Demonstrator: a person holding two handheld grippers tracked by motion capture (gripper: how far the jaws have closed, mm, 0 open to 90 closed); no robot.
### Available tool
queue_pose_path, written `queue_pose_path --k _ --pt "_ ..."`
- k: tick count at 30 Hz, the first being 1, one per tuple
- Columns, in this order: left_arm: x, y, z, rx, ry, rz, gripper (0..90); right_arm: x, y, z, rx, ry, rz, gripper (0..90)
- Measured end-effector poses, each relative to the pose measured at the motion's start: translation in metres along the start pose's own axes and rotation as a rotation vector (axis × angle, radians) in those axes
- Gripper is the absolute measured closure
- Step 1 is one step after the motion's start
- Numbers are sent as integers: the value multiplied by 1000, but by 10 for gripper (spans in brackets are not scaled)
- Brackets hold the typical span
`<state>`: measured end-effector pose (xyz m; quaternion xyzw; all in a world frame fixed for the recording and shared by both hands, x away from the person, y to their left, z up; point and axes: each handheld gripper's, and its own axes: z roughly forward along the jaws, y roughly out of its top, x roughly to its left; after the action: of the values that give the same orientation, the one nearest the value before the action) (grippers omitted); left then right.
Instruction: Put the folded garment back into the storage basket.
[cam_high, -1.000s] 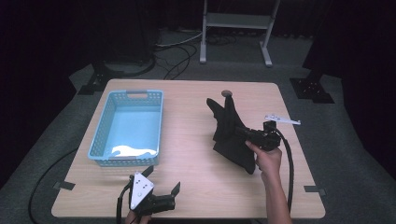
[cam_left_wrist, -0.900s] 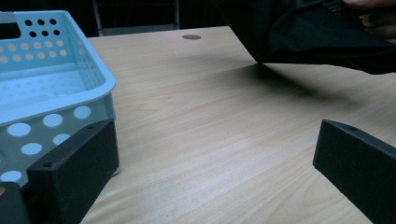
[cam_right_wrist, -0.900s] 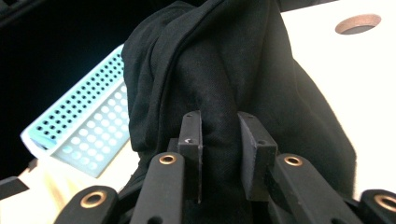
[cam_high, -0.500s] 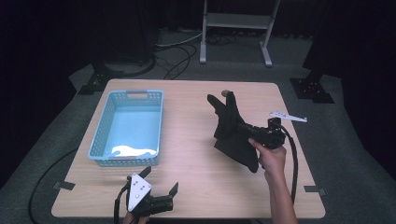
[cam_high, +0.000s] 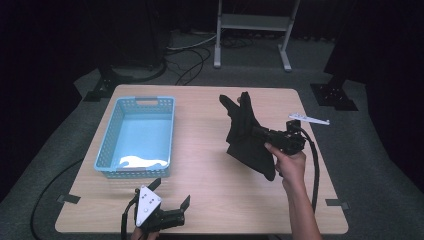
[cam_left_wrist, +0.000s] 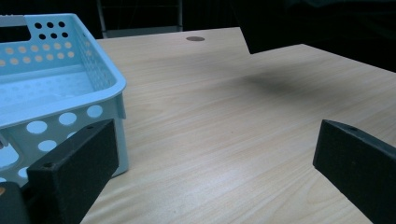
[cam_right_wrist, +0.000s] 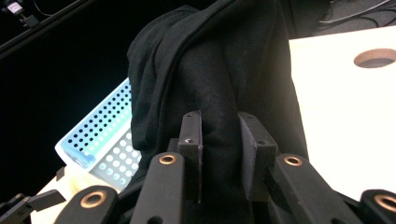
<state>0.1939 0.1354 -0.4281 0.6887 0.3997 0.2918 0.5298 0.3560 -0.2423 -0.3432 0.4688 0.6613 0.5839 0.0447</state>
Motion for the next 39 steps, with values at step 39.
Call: queue_pose_path --k 39 --pt "11 1 -6 -17 5 -28 0 60 44 53 42 72 -81 735"
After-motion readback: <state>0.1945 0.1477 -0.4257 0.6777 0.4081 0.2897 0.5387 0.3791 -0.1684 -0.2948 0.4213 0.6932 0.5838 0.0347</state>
